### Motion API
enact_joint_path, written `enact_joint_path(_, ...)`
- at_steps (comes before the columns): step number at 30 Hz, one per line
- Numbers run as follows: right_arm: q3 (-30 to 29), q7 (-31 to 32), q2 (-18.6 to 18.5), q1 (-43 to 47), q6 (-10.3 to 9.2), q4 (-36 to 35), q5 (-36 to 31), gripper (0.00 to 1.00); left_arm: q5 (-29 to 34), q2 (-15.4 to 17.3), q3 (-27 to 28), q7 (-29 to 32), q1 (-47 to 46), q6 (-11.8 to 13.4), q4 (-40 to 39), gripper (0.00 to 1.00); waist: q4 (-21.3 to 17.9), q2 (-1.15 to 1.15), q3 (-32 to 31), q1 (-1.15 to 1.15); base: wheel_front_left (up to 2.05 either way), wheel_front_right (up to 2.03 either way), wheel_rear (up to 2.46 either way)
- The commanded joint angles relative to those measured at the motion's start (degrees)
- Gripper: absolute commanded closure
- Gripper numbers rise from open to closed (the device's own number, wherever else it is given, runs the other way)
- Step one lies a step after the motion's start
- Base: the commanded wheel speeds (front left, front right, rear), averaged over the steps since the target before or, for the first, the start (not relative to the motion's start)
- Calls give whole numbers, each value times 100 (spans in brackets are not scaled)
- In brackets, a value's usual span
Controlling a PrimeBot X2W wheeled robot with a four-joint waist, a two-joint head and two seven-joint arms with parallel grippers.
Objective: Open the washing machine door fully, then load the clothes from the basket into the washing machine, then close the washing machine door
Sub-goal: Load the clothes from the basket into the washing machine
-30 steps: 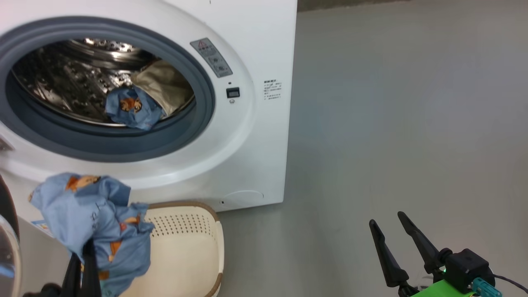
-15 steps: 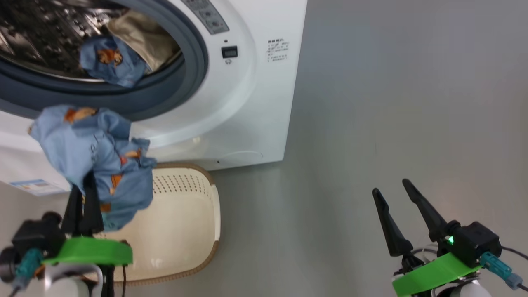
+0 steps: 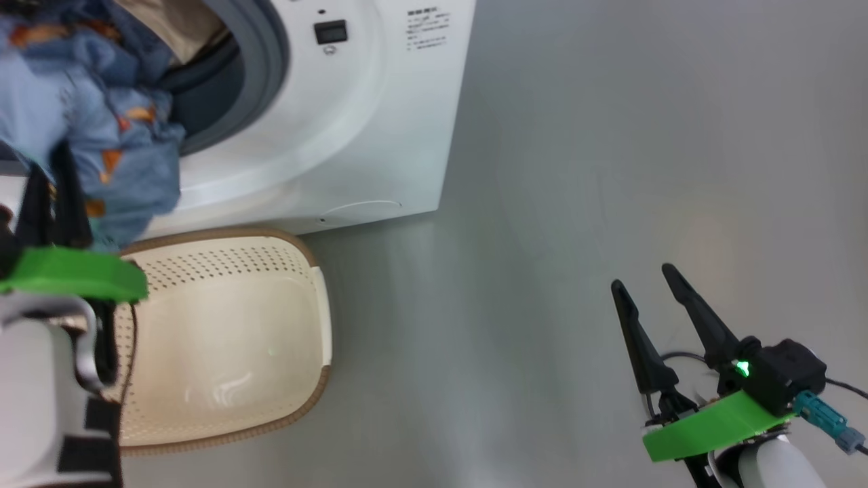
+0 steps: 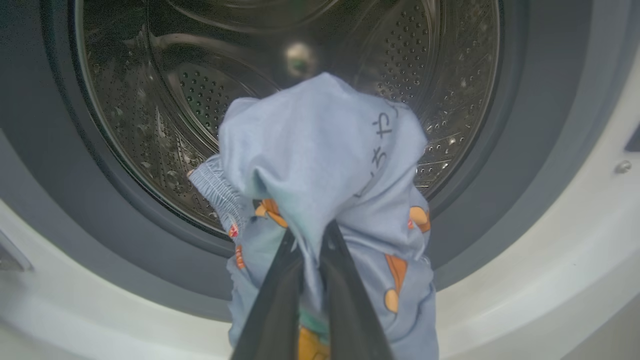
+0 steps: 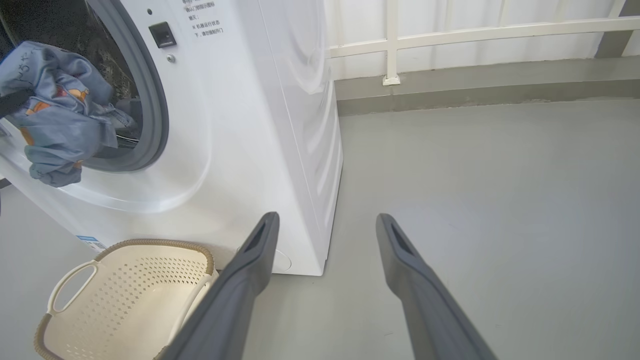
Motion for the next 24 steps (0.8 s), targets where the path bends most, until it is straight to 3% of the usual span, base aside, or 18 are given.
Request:
enact_joint_path(1,141,-27,-15,-154,8,-149,2,0,46,340,180,-5,-368,-31,56,100,-190,0,205,0,0,0,0)
enact_joint_path(15,231,-27,-6,-360,8,-177,68,0,92,877,28,322,-2385,-56,1496,100,-551,0,818,0,0,0,0)
enact_joint_path(24,134,-27,-8,-328,8,-264,81,0,232,1082,-188,576,-3218,-53,2138,100,-475,0,1295,0,0,0,0)
